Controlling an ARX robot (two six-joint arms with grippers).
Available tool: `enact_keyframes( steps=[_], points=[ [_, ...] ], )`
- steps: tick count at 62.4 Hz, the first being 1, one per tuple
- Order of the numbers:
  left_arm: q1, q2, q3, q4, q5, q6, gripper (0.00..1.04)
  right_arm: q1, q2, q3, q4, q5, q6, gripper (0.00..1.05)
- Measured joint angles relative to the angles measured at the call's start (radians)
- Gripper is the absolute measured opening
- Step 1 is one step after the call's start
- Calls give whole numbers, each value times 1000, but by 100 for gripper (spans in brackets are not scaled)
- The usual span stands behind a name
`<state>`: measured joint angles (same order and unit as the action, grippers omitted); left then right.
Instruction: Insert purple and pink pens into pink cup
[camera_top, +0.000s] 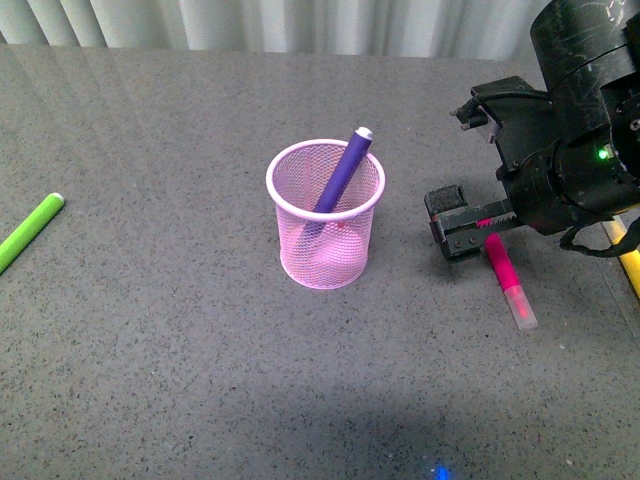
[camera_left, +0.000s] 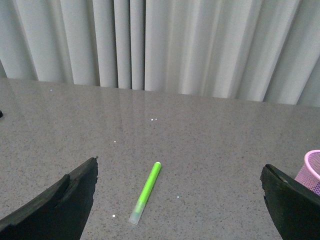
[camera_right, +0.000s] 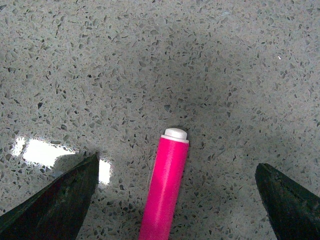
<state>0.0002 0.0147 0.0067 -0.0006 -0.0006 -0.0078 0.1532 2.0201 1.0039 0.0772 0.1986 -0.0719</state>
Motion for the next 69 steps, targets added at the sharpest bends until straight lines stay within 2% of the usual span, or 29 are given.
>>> enact_keyframes(
  steps=[4, 7, 25, 35, 40, 50, 60, 69],
  points=[
    [0, 0, 0, 0, 0, 0, 97, 2, 5, 5, -2, 5, 0, 97],
    [0, 0, 0, 0, 0, 0, 97, 3, 9, 7, -3, 6, 4, 92],
    [0, 0, 0, 0, 0, 0, 97, 24, 30, 20, -3, 14, 1, 35],
    [0, 0, 0, 0, 0, 0, 97, 26, 31, 24, 2, 19, 1, 13],
    [0, 0, 0, 0, 0, 0, 97, 25, 24, 24, 19, 25, 2, 9],
    [0, 0, 0, 0, 0, 0, 97, 21, -29, 10, 68, 18, 6, 8],
    [0, 0, 0, 0, 0, 0, 97, 16, -215, -13, 143, -6, 35, 8],
    [0, 0, 0, 0, 0, 0, 97, 30, -383, -16, 180, 15, 83, 8]
  ],
)
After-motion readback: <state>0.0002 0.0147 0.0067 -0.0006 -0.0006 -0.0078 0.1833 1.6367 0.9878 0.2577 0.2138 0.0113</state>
